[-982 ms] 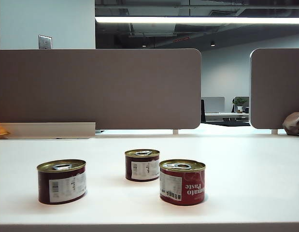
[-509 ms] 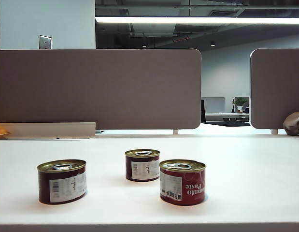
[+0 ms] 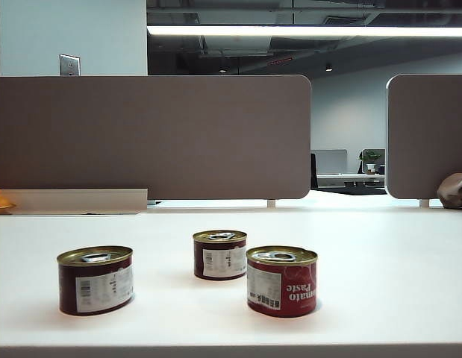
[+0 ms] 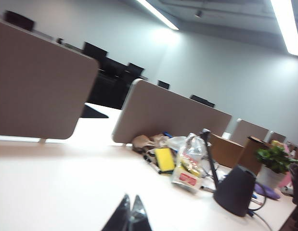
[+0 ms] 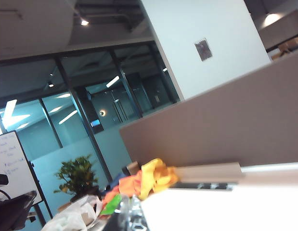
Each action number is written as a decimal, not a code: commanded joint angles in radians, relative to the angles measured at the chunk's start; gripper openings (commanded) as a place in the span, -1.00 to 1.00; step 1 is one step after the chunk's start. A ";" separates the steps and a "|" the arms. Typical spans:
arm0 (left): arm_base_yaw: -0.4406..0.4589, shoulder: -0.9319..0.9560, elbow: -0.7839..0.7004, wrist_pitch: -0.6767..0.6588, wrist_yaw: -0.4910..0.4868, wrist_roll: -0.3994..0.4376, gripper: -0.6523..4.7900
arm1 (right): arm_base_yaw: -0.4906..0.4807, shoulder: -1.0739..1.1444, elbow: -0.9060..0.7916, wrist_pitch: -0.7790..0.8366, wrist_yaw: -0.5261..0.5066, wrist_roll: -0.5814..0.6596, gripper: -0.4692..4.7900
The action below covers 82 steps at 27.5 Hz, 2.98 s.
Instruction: Pick up the cans one by one and stack them together.
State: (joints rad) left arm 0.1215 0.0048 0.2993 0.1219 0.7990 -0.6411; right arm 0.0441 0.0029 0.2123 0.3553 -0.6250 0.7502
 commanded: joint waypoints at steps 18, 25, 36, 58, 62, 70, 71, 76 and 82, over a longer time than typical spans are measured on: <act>-0.015 0.631 0.784 -0.854 -0.261 0.694 -0.78 | 0.014 0.594 0.904 -1.140 -0.073 -0.894 -0.83; -0.144 0.829 0.783 -0.956 -0.264 0.725 -0.78 | 0.183 0.828 0.953 -1.192 -0.062 -0.881 -0.82; -0.570 1.094 0.781 -1.034 -0.603 0.869 -0.50 | 0.535 1.250 0.953 -1.214 0.268 -0.945 -0.50; -0.615 1.331 0.775 -1.121 -0.758 0.798 -0.74 | 0.670 1.555 0.953 -1.226 0.444 -0.946 0.57; -0.609 1.331 0.775 -1.155 -0.763 0.797 -0.78 | 0.702 1.595 0.953 -1.186 0.447 -0.964 0.72; -0.609 1.311 0.775 -1.186 -0.848 0.804 -0.78 | 0.712 1.674 0.953 -1.174 0.528 -0.966 0.79; -0.609 1.308 0.775 -1.186 -0.848 0.806 -0.78 | 0.712 1.680 0.953 -1.175 0.525 -0.966 0.80; -0.609 1.305 0.775 -1.184 -0.848 0.806 -0.78 | 0.713 1.700 0.953 -1.172 0.510 -0.965 0.80; -0.609 1.305 0.775 -1.182 -0.848 0.809 -0.78 | 0.713 1.708 0.954 -1.184 0.485 -0.964 0.99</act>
State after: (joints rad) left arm -0.4881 1.3136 1.0718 -1.0626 -0.0463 0.1642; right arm 0.7551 1.7004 1.1748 -0.8127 -0.1608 -0.2104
